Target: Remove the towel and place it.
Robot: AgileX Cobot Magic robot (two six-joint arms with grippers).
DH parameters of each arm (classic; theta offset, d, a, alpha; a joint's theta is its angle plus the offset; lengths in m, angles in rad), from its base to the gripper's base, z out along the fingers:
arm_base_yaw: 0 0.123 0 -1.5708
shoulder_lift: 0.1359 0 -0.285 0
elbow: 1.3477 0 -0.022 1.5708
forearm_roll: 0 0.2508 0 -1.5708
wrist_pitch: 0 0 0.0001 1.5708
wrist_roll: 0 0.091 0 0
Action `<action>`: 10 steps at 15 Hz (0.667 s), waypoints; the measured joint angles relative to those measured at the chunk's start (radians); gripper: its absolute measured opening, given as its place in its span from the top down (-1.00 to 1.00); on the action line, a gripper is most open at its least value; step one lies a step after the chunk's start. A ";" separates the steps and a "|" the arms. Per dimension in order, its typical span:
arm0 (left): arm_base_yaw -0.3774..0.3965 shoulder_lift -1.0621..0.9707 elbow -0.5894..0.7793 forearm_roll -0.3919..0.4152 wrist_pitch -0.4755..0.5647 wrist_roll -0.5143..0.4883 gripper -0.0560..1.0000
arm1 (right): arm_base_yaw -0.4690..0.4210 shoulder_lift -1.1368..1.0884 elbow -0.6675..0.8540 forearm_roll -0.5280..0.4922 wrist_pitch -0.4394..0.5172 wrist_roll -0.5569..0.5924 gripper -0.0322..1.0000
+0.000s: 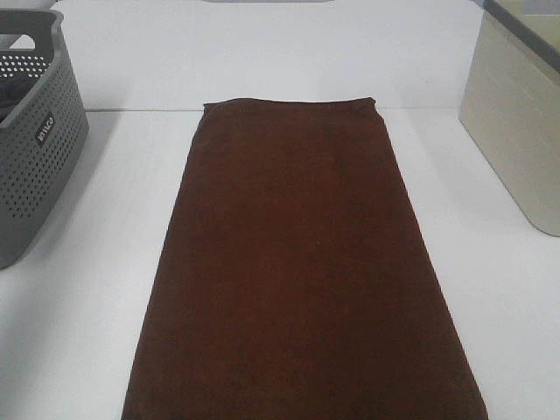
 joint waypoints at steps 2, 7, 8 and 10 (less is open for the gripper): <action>0.000 -0.170 0.116 0.038 -0.056 0.000 -0.59 | 0.000 -0.161 0.112 0.000 0.002 0.000 -0.57; 0.000 -0.565 0.387 0.046 -0.087 0.017 -0.59 | 0.000 -0.443 0.298 0.001 0.004 -0.028 -0.57; 0.000 -0.612 0.411 0.046 -0.086 0.022 -0.59 | 0.000 -0.468 0.311 0.001 0.004 -0.042 -0.57; 0.000 -0.782 0.484 0.046 -0.074 0.028 -0.59 | 0.000 -0.550 0.355 0.001 0.004 -0.060 -0.57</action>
